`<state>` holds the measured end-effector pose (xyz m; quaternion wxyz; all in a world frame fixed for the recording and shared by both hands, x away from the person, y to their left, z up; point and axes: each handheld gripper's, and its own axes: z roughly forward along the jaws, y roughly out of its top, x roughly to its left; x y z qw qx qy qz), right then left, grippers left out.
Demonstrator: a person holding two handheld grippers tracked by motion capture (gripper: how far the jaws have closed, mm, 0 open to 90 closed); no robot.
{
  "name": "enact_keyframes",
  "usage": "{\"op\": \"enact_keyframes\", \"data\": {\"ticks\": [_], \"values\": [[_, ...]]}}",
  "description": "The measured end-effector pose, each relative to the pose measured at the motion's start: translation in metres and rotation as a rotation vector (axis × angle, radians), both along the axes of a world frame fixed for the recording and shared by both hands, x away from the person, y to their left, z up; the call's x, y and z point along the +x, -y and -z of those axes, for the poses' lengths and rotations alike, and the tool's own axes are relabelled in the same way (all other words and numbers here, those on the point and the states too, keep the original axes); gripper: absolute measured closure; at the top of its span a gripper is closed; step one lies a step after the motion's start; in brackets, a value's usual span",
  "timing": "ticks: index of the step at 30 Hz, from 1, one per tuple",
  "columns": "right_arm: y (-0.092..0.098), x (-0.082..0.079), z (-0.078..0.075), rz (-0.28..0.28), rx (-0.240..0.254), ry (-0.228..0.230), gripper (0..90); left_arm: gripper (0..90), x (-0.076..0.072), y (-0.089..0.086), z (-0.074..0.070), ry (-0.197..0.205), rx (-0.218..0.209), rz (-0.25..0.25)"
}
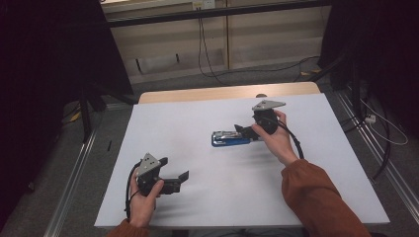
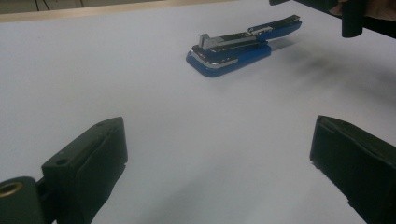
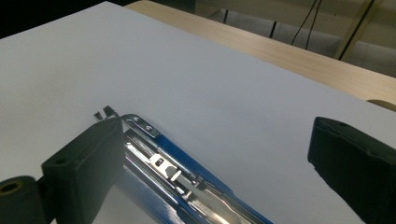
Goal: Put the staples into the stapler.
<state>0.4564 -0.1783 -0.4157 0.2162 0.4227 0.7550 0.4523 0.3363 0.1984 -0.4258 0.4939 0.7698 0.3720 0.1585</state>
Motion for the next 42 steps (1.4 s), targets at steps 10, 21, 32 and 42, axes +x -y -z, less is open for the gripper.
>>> {"op": "enact_keyframes", "data": {"ticks": [10, 21, 32, 42], "values": [[0.018, -0.016, 0.004, 0.067, 0.002, 0.045, 4.4, 4.2, -0.001, -0.001, -0.002, 0.031, 0.029, -0.009], [0.036, -0.037, 0.005, 0.148, 0.021, 0.058, 5.2, 4.2, 0.001, -0.001, -0.002, 0.029, 0.007, -0.009], [0.047, -0.058, 0.008, 0.168, 0.023, 0.082, 5.2, 4.2, 0.001, -0.001, -0.001, 0.024, 0.013, -0.006], [0.061, -0.069, 0.015, 0.190, 0.021, 0.080, 4.8, 4.2, -0.001, -0.003, -0.005, 0.055, 0.018, -0.020]]}}
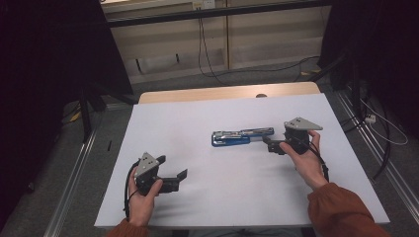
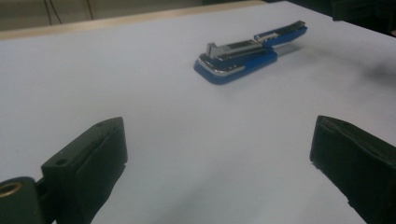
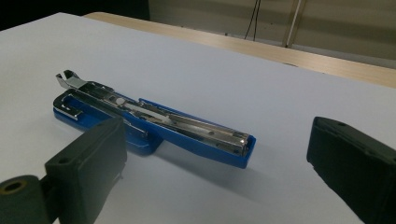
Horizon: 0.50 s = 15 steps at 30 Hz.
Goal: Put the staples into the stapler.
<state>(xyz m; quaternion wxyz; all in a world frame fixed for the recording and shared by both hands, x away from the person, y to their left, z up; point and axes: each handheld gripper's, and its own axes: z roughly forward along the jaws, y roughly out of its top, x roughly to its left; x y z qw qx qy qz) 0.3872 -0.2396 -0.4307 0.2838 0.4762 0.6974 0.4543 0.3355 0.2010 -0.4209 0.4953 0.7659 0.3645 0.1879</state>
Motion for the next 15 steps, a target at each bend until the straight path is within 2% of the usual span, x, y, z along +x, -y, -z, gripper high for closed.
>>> {"op": "enact_keyframes", "data": {"ticks": [2, 8, 15], "values": [[0.001, -0.002, 0.001, 0.008, -0.006, 0.007, 4.8, 4.2, -0.001, 0.001, 0.000, -0.001, -0.009, 0.006], [0.000, -0.011, 0.004, -0.001, -0.008, 0.012, 4.4, 4.2, -0.001, 0.003, 0.000, 0.009, 0.027, 0.018], [0.001, -0.013, 0.007, -0.005, -0.015, 0.005, 4.3, 4.1, -0.001, 0.005, 0.002, -0.009, 0.037, 0.031]]}}
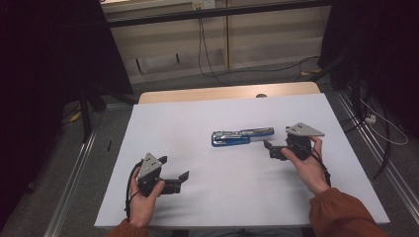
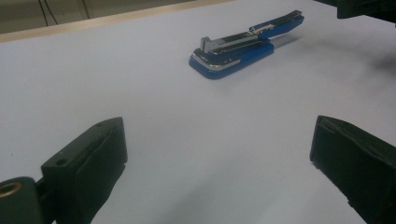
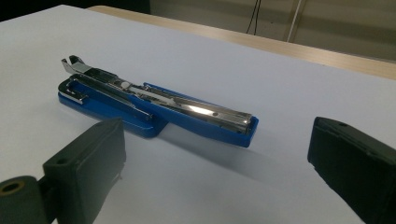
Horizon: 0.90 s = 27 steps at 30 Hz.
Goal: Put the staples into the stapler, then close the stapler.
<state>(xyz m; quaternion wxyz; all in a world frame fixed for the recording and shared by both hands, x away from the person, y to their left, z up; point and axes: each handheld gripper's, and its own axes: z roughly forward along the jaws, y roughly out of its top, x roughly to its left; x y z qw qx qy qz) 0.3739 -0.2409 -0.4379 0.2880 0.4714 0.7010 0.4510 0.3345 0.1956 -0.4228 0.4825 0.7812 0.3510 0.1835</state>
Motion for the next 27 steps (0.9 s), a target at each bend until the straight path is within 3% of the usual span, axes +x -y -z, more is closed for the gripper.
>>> {"op": "enact_keyframes", "data": {"ticks": [7, 12, 22, 27], "values": [[0.000, 0.000, 0.001, -0.006, -0.009, -0.006, 4.0, 4.1, 0.001, 0.001, 0.001, -0.006, 0.002, 0.001], [0.001, 0.003, 0.004, -0.005, -0.012, -0.011, 4.0, 5.5, 0.004, 0.002, 0.004, -0.051, -0.006, 0.030], [-0.003, 0.005, 0.008, -0.034, -0.022, -0.048, 4.1, 5.5, 0.007, 0.005, 0.005, -0.081, -0.013, 0.026], [-0.003, 0.004, 0.009, -0.062, -0.035, -0.050, 4.2, 5.5, 0.010, 0.013, 0.003, -0.066, -0.012, 0.039]]}}
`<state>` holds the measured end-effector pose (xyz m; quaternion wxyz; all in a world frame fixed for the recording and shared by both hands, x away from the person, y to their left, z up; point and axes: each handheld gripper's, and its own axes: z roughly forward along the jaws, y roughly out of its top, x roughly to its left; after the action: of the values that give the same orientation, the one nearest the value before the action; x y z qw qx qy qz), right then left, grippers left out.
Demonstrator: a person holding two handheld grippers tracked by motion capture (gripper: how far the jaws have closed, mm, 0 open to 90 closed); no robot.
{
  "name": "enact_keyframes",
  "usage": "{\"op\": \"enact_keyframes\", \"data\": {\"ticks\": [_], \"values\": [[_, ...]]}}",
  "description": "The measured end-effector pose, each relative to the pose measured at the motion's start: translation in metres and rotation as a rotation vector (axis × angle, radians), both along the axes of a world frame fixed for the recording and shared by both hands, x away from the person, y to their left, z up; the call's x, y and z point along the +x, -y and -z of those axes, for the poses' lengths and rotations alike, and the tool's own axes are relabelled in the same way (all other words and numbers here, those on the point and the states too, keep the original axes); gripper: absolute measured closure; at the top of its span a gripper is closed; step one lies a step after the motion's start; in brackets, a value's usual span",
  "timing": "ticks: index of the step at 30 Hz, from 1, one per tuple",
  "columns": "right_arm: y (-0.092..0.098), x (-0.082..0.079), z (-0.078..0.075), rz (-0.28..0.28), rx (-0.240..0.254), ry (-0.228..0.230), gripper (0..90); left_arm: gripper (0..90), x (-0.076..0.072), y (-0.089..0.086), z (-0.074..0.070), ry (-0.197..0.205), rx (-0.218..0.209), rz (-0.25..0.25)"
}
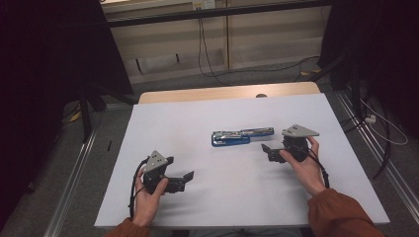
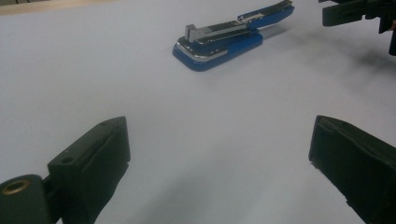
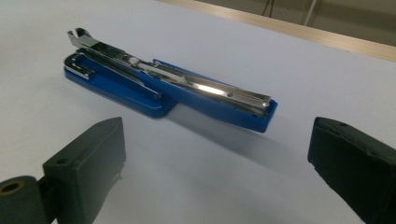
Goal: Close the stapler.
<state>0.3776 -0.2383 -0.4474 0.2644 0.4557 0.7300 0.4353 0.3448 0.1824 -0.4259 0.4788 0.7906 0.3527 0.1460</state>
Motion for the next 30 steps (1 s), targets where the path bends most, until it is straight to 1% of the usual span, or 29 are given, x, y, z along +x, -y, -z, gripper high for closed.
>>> {"op": "enact_keyframes", "data": {"ticks": [2, 3, 5, 7, 8, 9, 11, 13, 16, 17, 18, 19, 20, 22, 23, 24, 25, 26, 27, 28, 29, 30], "values": [[0.001, 0.001, 0.000, -0.008, 0.005, 0.008, 4.5, 5.5, 0.002, 0.002, 0.000, 0.007, 0.006, -0.007], [0.000, 0.001, 0.000, -0.004, 0.004, 0.012, 4.3, 5.5, 0.003, 0.003, 0.000, 0.008, -0.003, -0.011], [0.000, 0.001, 0.001, -0.003, 0.004, 0.008, 5.1, 5.5, 0.005, 0.004, 0.000, 0.022, -0.008, -0.055], [0.000, 0.002, 0.002, -0.004, 0.002, 0.004, 5.9, 7.1, 0.009, 0.006, 0.001, 0.049, 0.014, -0.066], [0.000, 0.003, 0.003, -0.009, 0.008, 0.002, 7.1, 8.2, 0.011, 0.007, 0.001, 0.051, 0.017, -0.067], [0.001, 0.004, 0.004, -0.008, 0.017, 0.000, 7.6, 8.6, 0.012, 0.009, 0.001, 0.049, 0.008, -0.069], [0.002, 0.006, 0.006, -0.003, 0.016, -0.006, 8.0, 8.6, 0.016, 0.012, 0.002, 0.044, 0.012, -0.056], [0.002, 0.007, 0.008, 0.001, 0.015, -0.016, 9.1, 8.6, 0.018, 0.016, 0.002, 0.049, 0.017, -0.047], [0.003, 0.008, 0.007, 0.001, 0.012, -0.018, 9.0, 8.2, 0.023, 0.021, 0.001, 0.051, 0.011, -0.033], [0.003, 0.008, 0.007, 0.001, 0.014, -0.024, 8.9, 8.0, 0.025, 0.023, 0.000, 0.042, 0.001, -0.031], [0.002, 0.008, 0.007, -0.011, 0.016, -0.037, 8.6, 8.0, 0.028, 0.024, -0.003, 0.027, -0.006, -0.015], [0.001, 0.009, 0.006, -0.025, 0.009, -0.054, 8.4, 8.0, 0.031, 0.024, -0.005, 0.023, -0.013, -0.006], [0.001, 0.008, 0.006, -0.021, 0.000, -0.053, 8.0, 8.0, 0.032, 0.026, -0.007, 0.028, -0.017, -0.019], [0.000, 0.008, 0.006, -0.021, -0.011, -0.046, 6.5, 8.0, 0.036, 0.029, -0.011, 0.040, -0.017, -0.022], [0.000, 0.008, 0.006, -0.023, -0.007, -0.046, 6.3, 7.9, 0.038, 0.031, -0.011, 0.041, -0.026, -0.023], [0.001, 0.009, 0.006, -0.028, -0.005, -0.043, 6.3, 7.8, 0.040, 0.033, -0.011, 0.046, -0.025, -0.028], [0.001, 0.009, 0.006, -0.028, -0.002, -0.044, 6.3, 7.6, 0.042, 0.035, -0.010, 0.053, -0.022, -0.027], [0.002, 0.009, 0.007, -0.026, 0.003, -0.046, 6.3, 7.3, 0.044, 0.037, -0.009, 0.061, -0.009, -0.025], [0.002, 0.010, 0.007, -0.025, 0.006, -0.047, 6.3, 7.3, 0.047, 0.038, -0.008, 0.066, -0.008, -0.033], [0.003, 0.010, 0.007, -0.023, 0.012, -0.051, 6.4, 7.3, 0.050, 0.039, -0.007, 0.061, -0.003, -0.032], [0.003, 0.010, 0.007, -0.025, 0.020, -0.053, 6.4, 7.3, 0.053, 0.040, -0.006, 0.044, -0.002, -0.031], [0.003, 0.010, 0.007, -0.028, 0.028, -0.054, 6.4, 7.3, 0.056, 0.041, -0.005, 0.035, 0.001, -0.030]]}}
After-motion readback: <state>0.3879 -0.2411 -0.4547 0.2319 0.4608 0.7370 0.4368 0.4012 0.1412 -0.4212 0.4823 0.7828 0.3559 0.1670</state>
